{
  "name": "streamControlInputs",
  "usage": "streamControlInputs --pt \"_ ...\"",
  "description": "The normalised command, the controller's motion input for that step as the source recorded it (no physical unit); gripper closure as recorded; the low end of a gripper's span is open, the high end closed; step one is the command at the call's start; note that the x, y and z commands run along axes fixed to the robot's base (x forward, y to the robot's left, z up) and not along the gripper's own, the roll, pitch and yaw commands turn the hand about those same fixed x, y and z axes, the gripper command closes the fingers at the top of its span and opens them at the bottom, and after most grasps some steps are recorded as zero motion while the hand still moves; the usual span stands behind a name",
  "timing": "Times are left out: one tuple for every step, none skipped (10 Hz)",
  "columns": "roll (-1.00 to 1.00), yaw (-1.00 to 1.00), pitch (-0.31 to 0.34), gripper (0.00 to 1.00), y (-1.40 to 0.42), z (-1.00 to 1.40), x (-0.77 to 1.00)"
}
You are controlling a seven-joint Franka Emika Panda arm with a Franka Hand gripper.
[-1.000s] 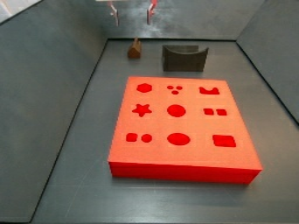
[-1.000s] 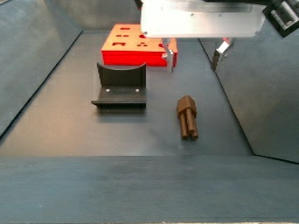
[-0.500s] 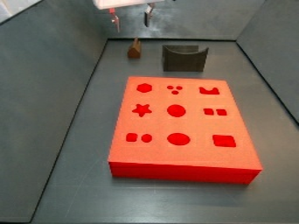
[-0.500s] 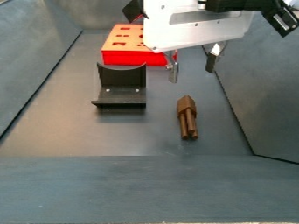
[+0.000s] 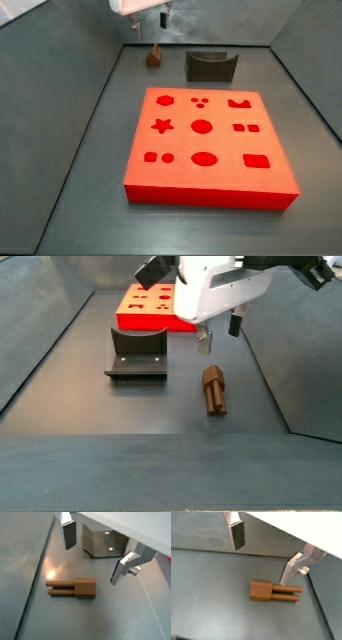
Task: Pick up the 3 prong object. Move up. Rotate the 3 prong object. Place the 3 prong object on the fixture. Regrasp the 3 prong object. Move to above the board. Insert the 3 prong object.
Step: Rotate the 3 prong object.
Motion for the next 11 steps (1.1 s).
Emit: streamControlInputs --pt "0.00 1.00 -0.010 0.00 0.00 -0.03 0.04" --pt "0.00 1.00 -0.010 0.00 0.00 -0.03 0.05" --pt "0.00 1.00 -0.011 0.00 0.00 -0.03 0.05" --pt "0.00 1.00 -0.011 0.00 0.00 -0.03 0.05" --pt "0.00 1.00 -0.012 0.00 0.00 -0.03 0.05" --pt "0.00 1.00 -0.012 0.00 0.00 -0.03 0.05" --pt "0.00 1.00 -0.013 0.00 0.00 -0.03 0.05" --pt "0.00 1.00 -0.013 0.00 0.00 -0.03 0.05" --pt "0.00 1.00 -0.014 0.00 0.00 -0.03 0.05" --pt "0.00 1.00 -0.014 0.00 0.00 -0.03 0.05" --pt "0.00 1.00 -0.015 0.00 0.00 -0.03 0.05"
